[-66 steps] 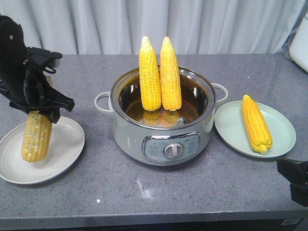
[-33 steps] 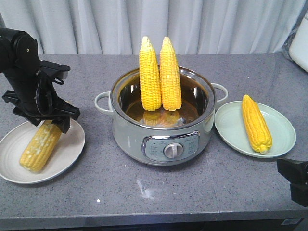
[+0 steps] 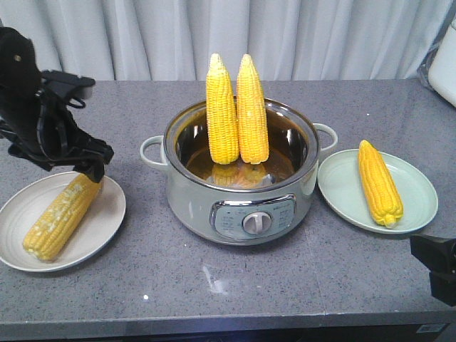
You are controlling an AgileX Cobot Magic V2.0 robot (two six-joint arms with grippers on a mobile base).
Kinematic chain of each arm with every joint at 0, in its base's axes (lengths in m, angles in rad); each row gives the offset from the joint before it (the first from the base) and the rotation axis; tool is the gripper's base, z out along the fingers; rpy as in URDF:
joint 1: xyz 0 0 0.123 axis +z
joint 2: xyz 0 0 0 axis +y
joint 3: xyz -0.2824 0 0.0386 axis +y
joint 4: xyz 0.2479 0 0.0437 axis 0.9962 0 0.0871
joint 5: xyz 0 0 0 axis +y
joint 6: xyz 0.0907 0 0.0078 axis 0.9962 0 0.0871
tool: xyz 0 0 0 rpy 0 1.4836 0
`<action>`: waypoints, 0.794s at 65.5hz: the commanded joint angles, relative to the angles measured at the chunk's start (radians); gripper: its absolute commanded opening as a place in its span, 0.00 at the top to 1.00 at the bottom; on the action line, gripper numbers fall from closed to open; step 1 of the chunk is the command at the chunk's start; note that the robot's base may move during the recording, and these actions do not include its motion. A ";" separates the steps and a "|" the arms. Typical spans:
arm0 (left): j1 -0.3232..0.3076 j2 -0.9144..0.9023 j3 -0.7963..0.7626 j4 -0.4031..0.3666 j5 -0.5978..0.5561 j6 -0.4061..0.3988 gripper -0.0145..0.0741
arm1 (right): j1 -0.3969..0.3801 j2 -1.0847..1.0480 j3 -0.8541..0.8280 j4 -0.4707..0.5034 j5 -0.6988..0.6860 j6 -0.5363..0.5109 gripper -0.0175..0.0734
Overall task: Distribute corn equally
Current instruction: 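Lower the cob onto the cream plate and open the left gripper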
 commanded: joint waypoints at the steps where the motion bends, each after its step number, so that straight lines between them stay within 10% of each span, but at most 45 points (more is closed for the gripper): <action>1: -0.007 -0.132 0.031 -0.012 -0.087 0.001 0.18 | 0.000 -0.004 -0.027 -0.003 -0.060 0.002 0.26; 52: -0.014 -0.677 0.473 -0.398 -0.331 0.367 0.18 | 0.000 -0.004 -0.027 -0.003 -0.062 0.002 0.26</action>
